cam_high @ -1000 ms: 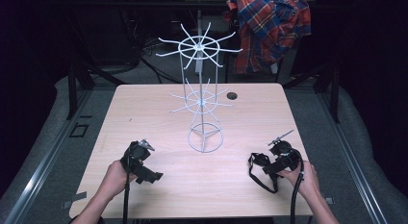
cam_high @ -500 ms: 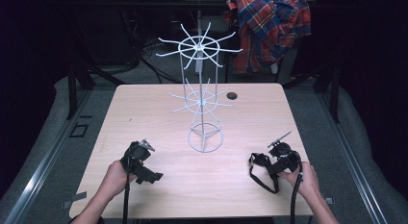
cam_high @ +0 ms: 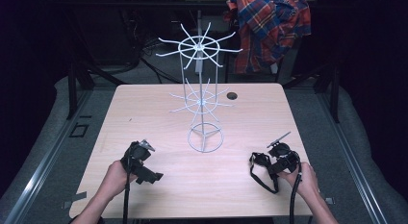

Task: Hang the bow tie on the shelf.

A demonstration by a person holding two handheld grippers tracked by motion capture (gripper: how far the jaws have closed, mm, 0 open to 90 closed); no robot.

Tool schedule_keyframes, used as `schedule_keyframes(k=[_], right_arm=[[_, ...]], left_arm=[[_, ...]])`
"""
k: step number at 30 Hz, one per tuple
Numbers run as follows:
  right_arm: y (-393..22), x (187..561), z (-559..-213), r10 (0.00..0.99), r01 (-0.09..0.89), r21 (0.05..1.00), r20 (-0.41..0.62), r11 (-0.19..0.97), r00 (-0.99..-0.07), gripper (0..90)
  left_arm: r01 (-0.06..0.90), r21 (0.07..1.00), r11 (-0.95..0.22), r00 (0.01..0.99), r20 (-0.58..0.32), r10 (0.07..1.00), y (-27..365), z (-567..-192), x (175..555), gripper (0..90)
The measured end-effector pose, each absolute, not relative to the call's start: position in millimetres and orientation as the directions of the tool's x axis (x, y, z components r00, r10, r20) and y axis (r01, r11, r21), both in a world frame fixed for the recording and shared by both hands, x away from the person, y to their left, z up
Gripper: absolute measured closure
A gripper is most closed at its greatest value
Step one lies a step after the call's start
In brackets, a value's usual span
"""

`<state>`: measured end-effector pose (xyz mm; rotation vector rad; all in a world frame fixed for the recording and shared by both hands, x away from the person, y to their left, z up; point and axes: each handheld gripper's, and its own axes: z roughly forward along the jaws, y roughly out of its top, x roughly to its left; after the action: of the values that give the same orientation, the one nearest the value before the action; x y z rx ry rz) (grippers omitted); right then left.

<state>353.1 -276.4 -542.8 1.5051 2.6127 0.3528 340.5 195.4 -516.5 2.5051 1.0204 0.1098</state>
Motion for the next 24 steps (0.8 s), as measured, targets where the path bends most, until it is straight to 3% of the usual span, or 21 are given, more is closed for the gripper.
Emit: schedule_keyframes(k=[5,17,24], right_arm=[[-276.9,353.3,-543.4,0.865,0.841,0.255,0.036,0.477,-0.501,66.3],[-274.1,350.3,-539.8,0.853,0.826,0.260,0.013,0.501,-0.522,78.5],[-272.5,348.5,-536.0,0.852,0.818,0.289,0.015,0.498,-0.524,78.6]], left_arm=[[0.648,0.420,-0.636,0.725,-0.084,0.684,195.3,-516.2,340.3,0.1],[0.646,0.426,-0.634,0.724,-0.077,0.685,196.2,-515.2,340.2,0.1],[0.646,0.429,-0.631,0.722,-0.076,0.687,196.8,-515.1,340.5,0.1]])
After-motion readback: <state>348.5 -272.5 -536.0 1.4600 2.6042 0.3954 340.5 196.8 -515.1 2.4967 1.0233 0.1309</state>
